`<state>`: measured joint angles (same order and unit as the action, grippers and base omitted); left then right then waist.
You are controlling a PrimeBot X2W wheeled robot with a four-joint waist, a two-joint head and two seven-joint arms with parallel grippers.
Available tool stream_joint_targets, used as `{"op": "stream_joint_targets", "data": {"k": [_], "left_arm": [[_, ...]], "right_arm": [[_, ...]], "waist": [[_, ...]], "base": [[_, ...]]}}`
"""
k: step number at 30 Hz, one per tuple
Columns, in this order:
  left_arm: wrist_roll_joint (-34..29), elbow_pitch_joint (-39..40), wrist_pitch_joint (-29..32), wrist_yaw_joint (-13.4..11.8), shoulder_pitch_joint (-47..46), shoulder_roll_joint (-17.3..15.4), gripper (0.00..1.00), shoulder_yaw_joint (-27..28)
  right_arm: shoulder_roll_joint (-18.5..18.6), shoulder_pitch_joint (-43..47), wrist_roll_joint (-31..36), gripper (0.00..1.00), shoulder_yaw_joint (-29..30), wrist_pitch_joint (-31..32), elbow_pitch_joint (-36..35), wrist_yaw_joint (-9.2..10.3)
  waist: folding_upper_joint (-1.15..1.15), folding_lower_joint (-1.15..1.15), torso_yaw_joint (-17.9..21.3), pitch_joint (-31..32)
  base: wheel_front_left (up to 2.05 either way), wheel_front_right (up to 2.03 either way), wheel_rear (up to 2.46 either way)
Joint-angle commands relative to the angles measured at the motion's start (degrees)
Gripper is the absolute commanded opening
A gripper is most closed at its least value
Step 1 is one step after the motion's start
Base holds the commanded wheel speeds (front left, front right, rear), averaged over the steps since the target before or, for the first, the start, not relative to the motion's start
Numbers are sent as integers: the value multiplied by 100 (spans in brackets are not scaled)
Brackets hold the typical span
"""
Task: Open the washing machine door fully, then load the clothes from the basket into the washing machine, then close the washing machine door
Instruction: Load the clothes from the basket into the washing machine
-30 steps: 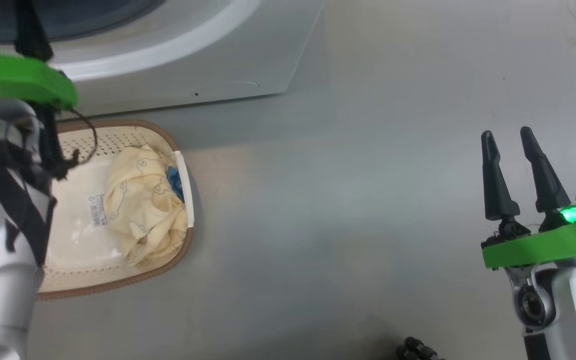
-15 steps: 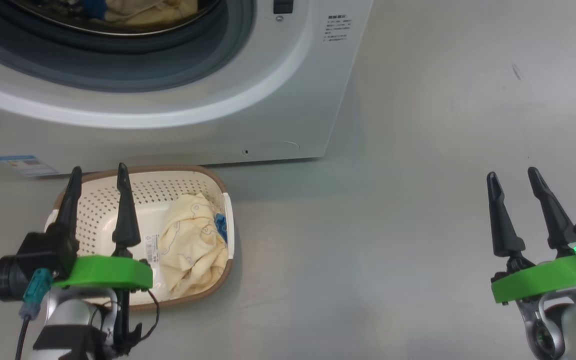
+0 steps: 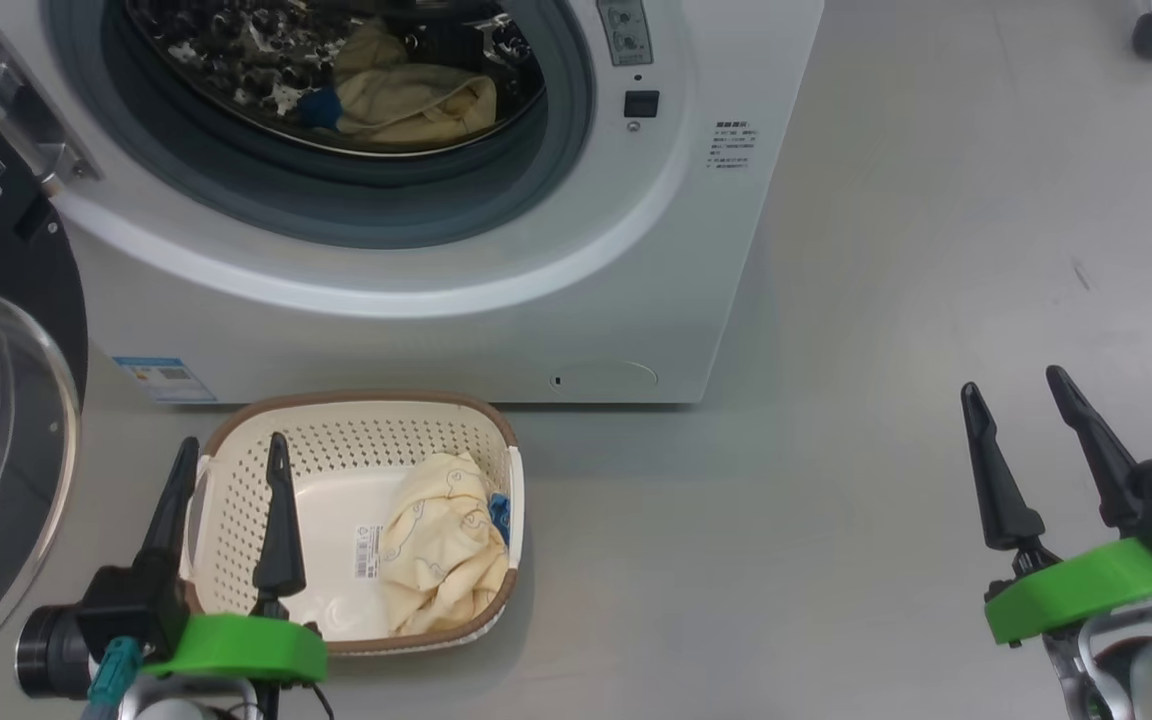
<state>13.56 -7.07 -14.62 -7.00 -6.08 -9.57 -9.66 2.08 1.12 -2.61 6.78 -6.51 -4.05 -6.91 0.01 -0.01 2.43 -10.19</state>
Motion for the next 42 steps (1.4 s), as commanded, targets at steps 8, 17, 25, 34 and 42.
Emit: {"op": "stream_joint_targets", "data": {"k": [8, 17, 25, 34, 42], "left_arm": [[-176, 51, -38, 224, 82, 119, 100, 293], [-274, 25, -38, 336, 206, 220, 100, 453], [-363, -36, -38, 408, 261, 302, 100, 531], [-462, -110, -38, 476, 154, 397, 100, 562], [-562, -276, -38, 595, -29, 460, 100, 523]], "right_arm": [[79, 80, 153, 100, -243, 131, -341, -58], [79, 190, 142, 100, -342, 159, -368, -58], [79, 264, 99, 100, -340, 203, -393, -58], [79, 251, 66, 100, -348, 243, -467, -58], [79, 200, 56, 100, -344, 257, -525, -58]], "waist": [[-1, 1, -180, 409], [-1, 1, -226, 514], [-1, 1, -237, 547], [-1, 1, -256, 415], [-1, 1, -237, 205]], "base": [[0, 0, 0], [0, 0, 0], [0, 0, 0], [0, 0, 0], [0, 0, 0]]}}
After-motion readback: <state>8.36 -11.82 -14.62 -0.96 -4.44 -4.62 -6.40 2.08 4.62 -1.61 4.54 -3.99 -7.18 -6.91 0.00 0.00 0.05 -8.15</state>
